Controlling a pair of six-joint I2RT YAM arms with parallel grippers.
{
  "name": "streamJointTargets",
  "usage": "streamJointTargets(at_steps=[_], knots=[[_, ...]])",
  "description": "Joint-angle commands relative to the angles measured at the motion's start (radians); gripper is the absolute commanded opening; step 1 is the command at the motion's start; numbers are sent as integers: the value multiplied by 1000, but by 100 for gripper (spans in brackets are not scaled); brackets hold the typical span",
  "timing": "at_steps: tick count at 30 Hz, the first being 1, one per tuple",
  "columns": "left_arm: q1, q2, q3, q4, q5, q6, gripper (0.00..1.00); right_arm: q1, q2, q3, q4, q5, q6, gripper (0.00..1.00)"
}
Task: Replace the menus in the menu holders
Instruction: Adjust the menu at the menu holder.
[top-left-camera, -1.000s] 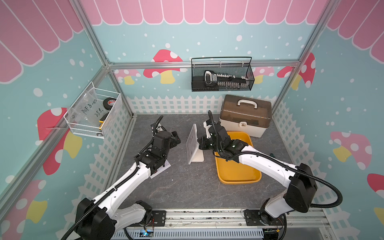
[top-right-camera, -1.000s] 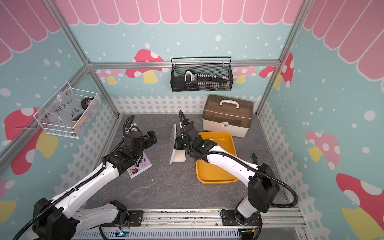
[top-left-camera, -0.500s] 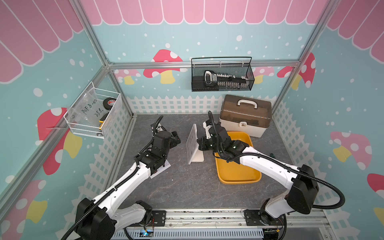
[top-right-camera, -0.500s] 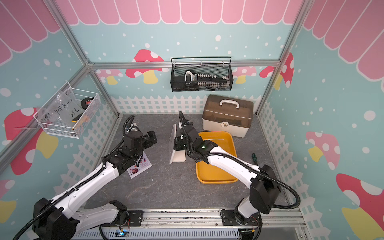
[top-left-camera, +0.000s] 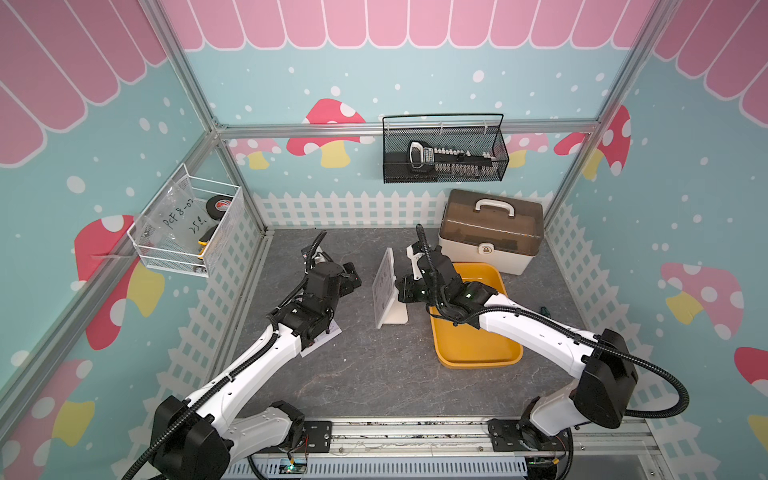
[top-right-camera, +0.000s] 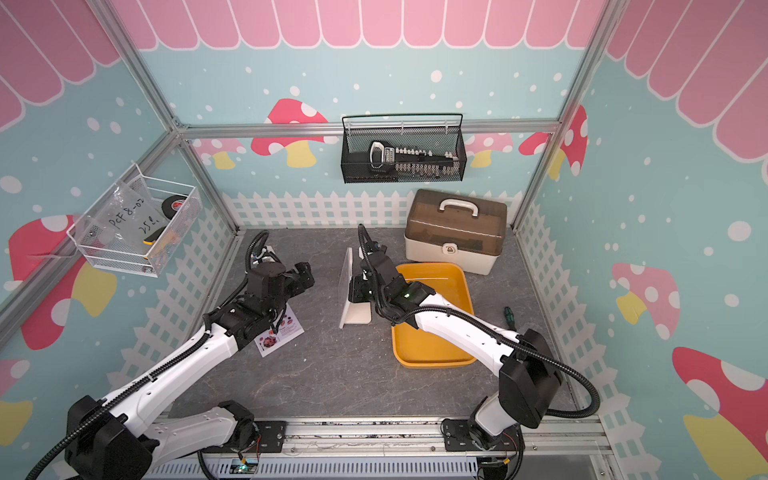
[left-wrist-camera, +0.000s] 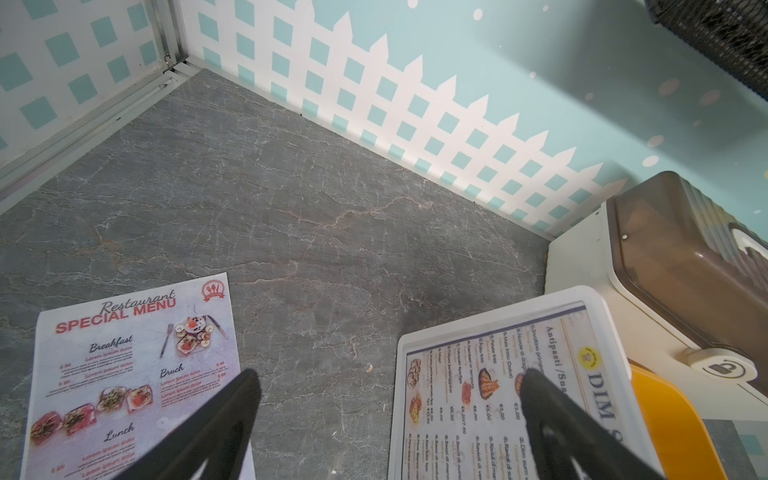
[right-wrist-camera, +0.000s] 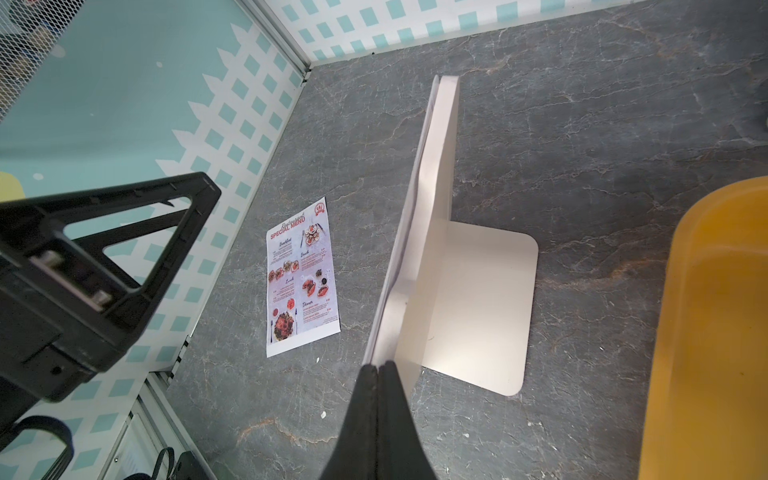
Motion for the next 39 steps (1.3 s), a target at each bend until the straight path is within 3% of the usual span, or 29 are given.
streamJointTargets(at_steps=[1,39], knots=[[-2,-17,5,-7,-21,1,98,7,-28,15,-7,27,-15,0],[0,-30,-12,-5,-34,-1,98,23,-25,-14,-72,-17,-6,0]])
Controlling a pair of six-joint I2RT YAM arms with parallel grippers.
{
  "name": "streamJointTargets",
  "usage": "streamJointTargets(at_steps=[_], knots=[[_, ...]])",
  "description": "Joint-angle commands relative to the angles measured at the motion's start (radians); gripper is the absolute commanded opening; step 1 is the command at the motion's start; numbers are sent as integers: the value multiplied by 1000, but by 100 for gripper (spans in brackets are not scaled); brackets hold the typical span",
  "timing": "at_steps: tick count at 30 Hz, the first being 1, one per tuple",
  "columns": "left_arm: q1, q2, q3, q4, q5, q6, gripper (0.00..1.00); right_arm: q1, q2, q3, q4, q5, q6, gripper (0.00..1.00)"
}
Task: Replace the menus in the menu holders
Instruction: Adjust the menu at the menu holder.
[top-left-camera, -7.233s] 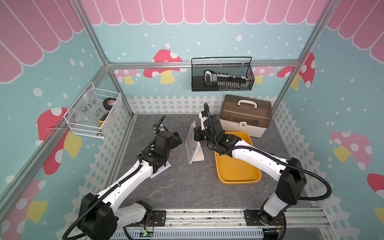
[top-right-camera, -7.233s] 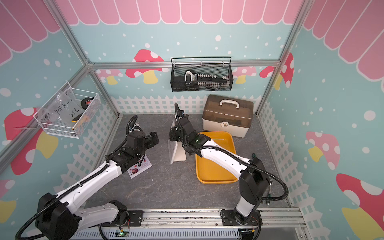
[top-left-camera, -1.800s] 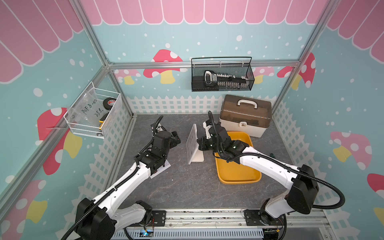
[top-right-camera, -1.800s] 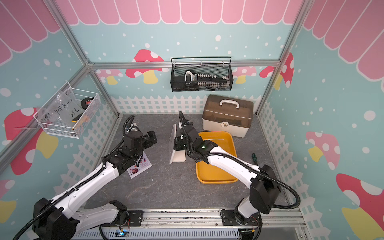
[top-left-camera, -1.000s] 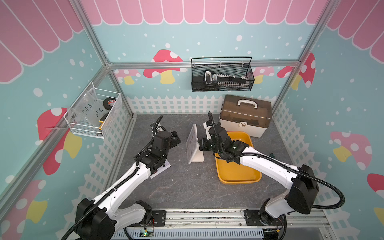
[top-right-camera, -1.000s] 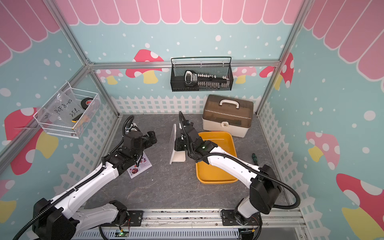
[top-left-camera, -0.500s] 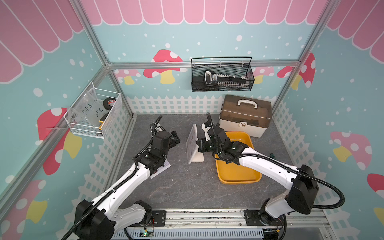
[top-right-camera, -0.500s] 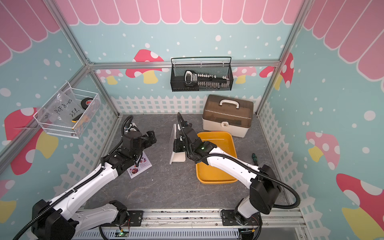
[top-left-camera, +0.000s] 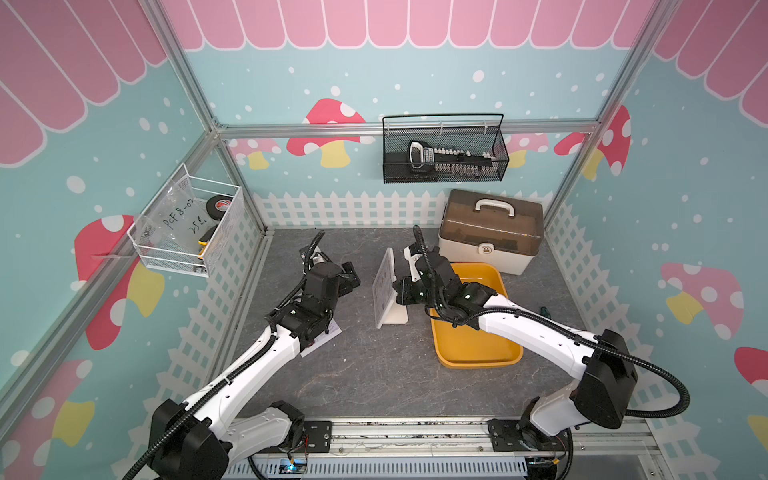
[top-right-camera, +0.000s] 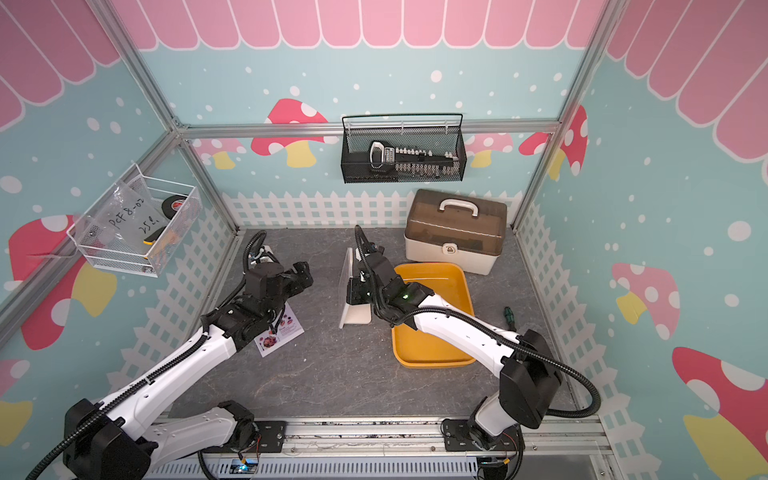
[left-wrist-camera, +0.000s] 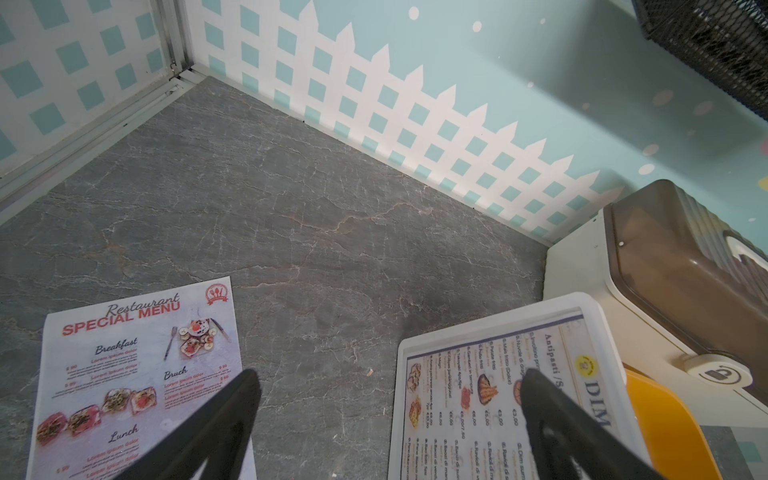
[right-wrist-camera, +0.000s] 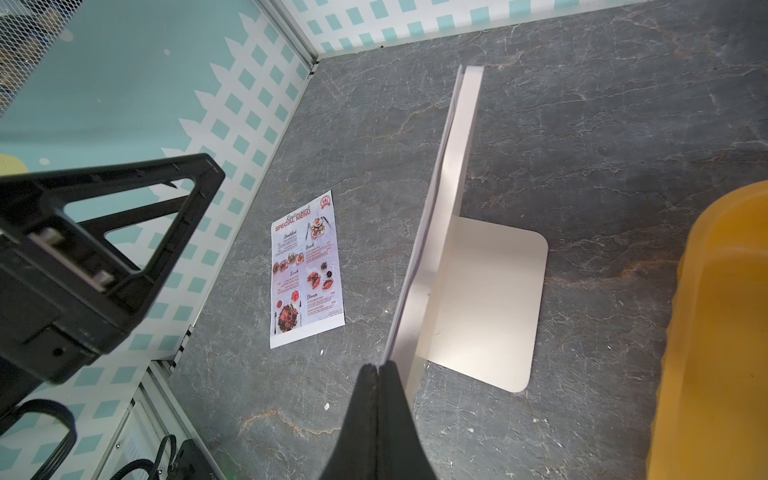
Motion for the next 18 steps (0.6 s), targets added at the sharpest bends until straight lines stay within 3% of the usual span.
streamJointTargets(at_steps=[1,12,18], knots=[[0,-15,-10,-5,-23,-1,98,4,-26,-23,-60,-11,0,0],[0,-16,-2,-5,-24,4,98,4,-12,-1,-112,-34,-12,0],[0,-18,4,-5,-26,6,98,1,-23,32,-168,-14,-46,14]])
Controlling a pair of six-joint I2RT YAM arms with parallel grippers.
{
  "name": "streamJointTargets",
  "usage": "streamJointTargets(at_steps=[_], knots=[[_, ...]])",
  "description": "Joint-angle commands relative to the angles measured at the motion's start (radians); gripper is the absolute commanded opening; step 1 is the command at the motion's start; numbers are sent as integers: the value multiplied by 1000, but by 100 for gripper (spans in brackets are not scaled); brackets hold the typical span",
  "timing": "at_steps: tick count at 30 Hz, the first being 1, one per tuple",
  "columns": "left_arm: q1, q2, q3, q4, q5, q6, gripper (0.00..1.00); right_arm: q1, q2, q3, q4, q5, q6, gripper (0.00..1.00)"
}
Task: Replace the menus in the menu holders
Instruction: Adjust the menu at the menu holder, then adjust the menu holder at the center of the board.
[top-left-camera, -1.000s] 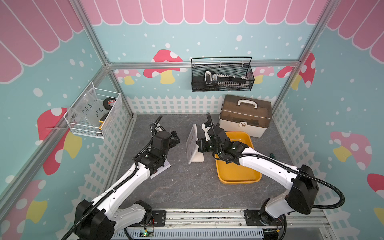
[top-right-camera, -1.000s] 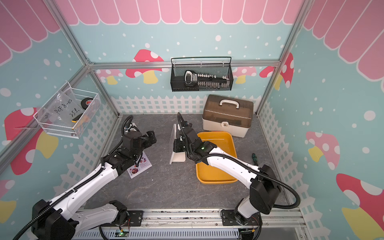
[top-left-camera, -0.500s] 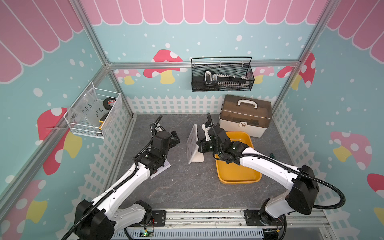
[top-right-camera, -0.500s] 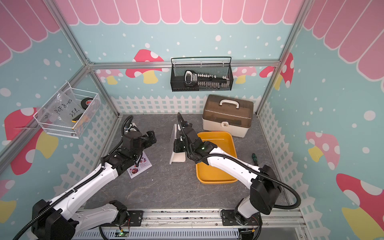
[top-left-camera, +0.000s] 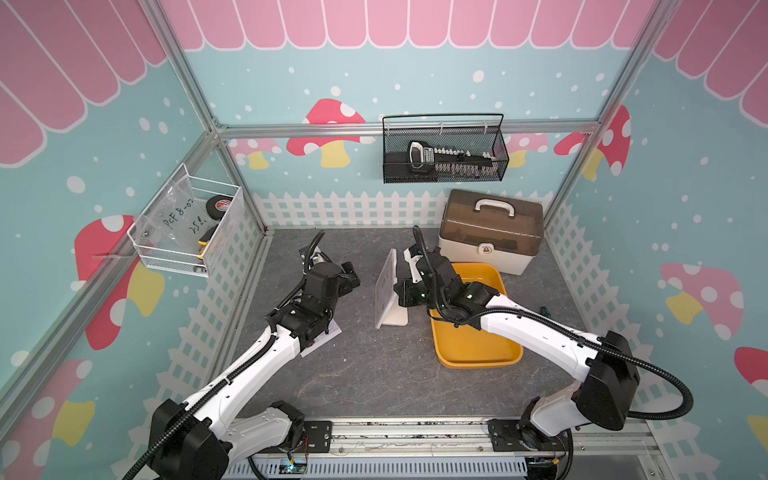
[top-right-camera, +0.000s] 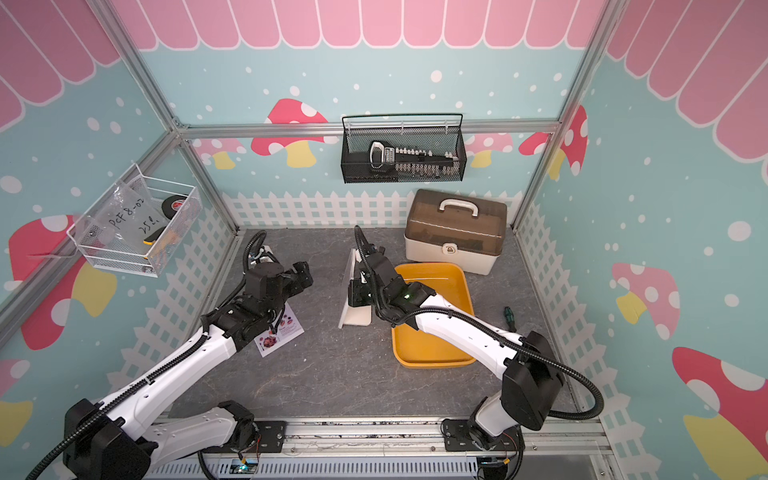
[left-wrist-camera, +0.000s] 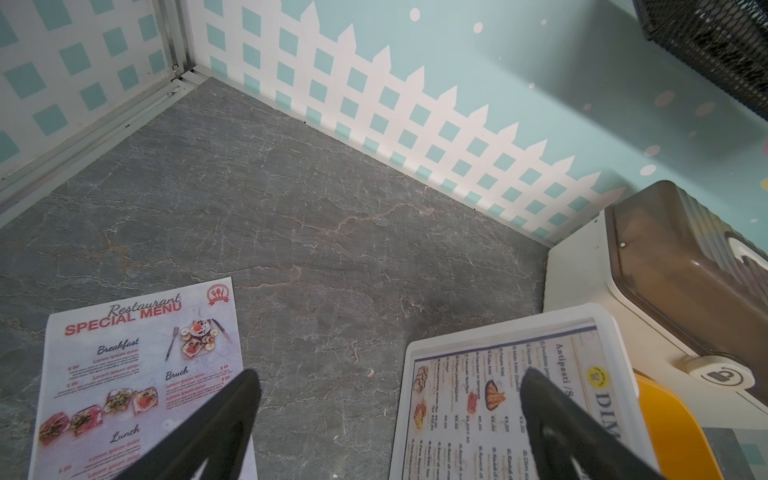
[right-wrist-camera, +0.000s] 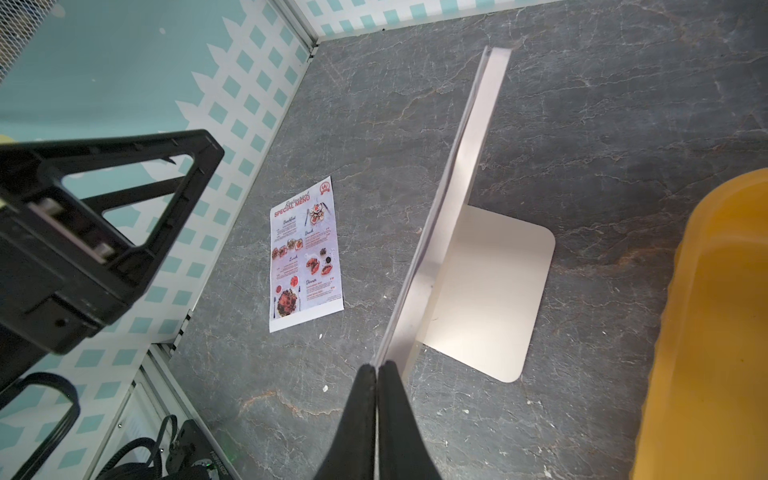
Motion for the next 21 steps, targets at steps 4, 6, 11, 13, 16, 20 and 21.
streamJointTargets(at_steps=[4,6,11,13,16,20,21], knots=[[0,-23,4,-8,-25,9,98,-22,-46,43,-136,29,-48,29],[0,-26,3,-8,-27,7,98,-34,-65,49,-138,38,-56,33],[1,-30,-3,-7,-29,9,98,-33,-59,42,-114,-23,-71,45],[1,-30,-4,-6,-27,7,98,-23,-51,13,-66,-54,-56,51],[1,-30,-7,-8,-27,6,98,-6,-29,8,-39,-54,-45,58],[1,-32,-7,-7,-26,7,98,7,16,26,-55,-34,-43,60],[1,-33,-7,-8,-27,9,98,11,29,31,-56,-32,-44,60]])
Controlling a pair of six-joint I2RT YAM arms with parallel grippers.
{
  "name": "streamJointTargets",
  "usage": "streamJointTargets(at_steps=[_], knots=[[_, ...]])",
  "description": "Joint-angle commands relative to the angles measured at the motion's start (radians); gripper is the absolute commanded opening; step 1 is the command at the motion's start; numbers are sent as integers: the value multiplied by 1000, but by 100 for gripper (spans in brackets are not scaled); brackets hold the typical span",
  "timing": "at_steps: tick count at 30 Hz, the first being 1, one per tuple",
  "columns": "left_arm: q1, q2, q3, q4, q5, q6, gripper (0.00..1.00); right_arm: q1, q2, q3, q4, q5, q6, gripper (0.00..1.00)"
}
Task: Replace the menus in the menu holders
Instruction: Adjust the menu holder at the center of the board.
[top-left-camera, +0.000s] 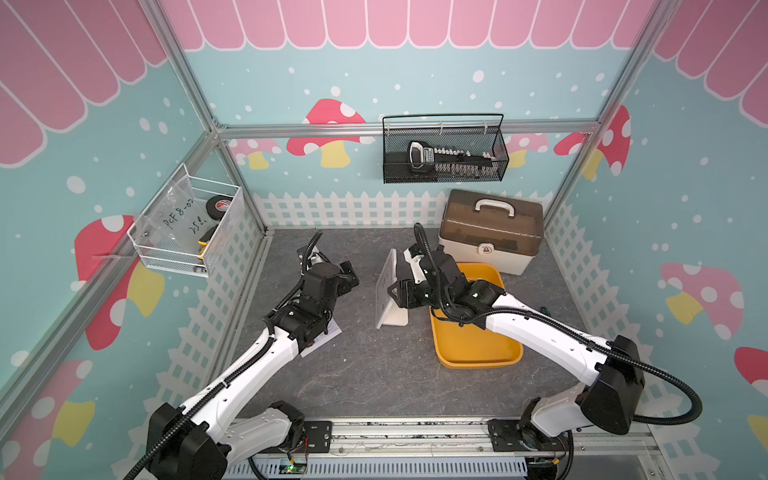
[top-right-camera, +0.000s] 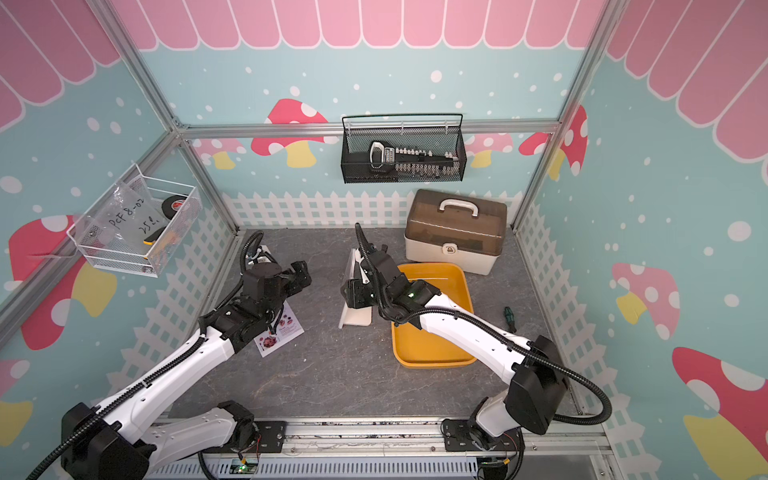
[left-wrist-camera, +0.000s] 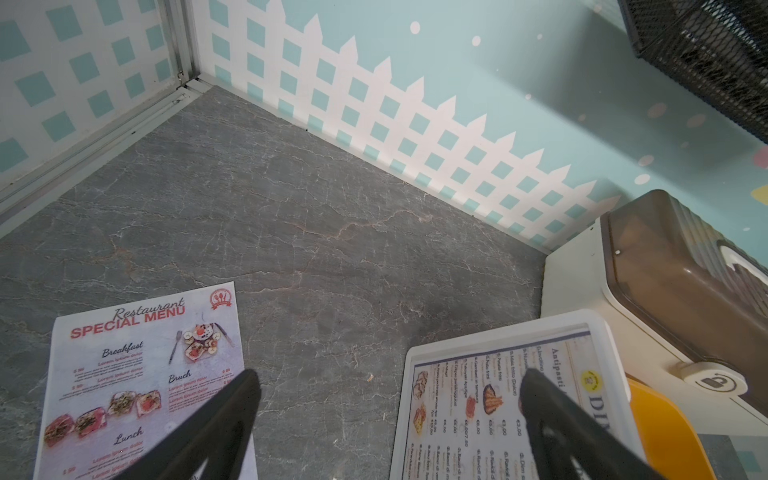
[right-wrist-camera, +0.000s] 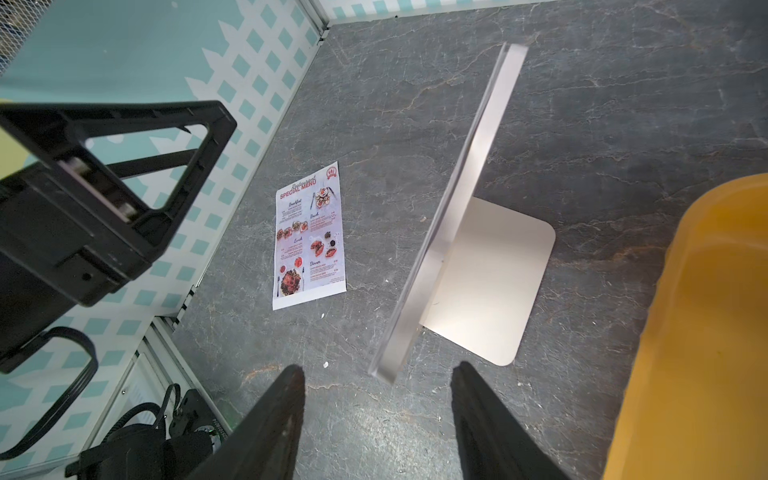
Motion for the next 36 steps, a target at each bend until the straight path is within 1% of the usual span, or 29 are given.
streamJointTargets(at_steps=[1,3,5,10,15,20,22,25,26,29,30,33,36], knots=[[1,-17,-7,-7,-18,9,98,13,54,16,1,1,3,60],[1,-18,-8,-10,-18,9,98,19,80,29,-7,13,5,59],[1,-18,-9,-9,-18,9,98,21,99,31,-2,24,6,56],[3,-22,-10,-12,-19,12,98,20,123,46,6,55,-3,43],[6,-28,-12,-15,-21,15,98,21,124,54,8,48,-41,28],[6,-26,-13,-16,-18,12,98,10,130,52,-7,36,-122,20],[6,-25,-12,-16,-16,12,98,-3,132,50,-6,12,-162,18],[6,-28,-9,-19,-17,15,98,-36,130,48,-1,-44,-264,18],[6,-28,-7,-20,-16,16,98,-54,130,50,-1,-75,-302,17],[6,-25,-1,-25,-13,16,98,-136,150,73,4,-231,-377,18],[6,-25,0,-26,-13,16,98,-157,165,92,-13,-299,-410,18],[6,-26,8,-34,-16,20,98,-188,221,183,-126,-358,-529,17],[6,-29,16,-41,-22,28,98,-204,265,234,-200,-411,-638,17]])
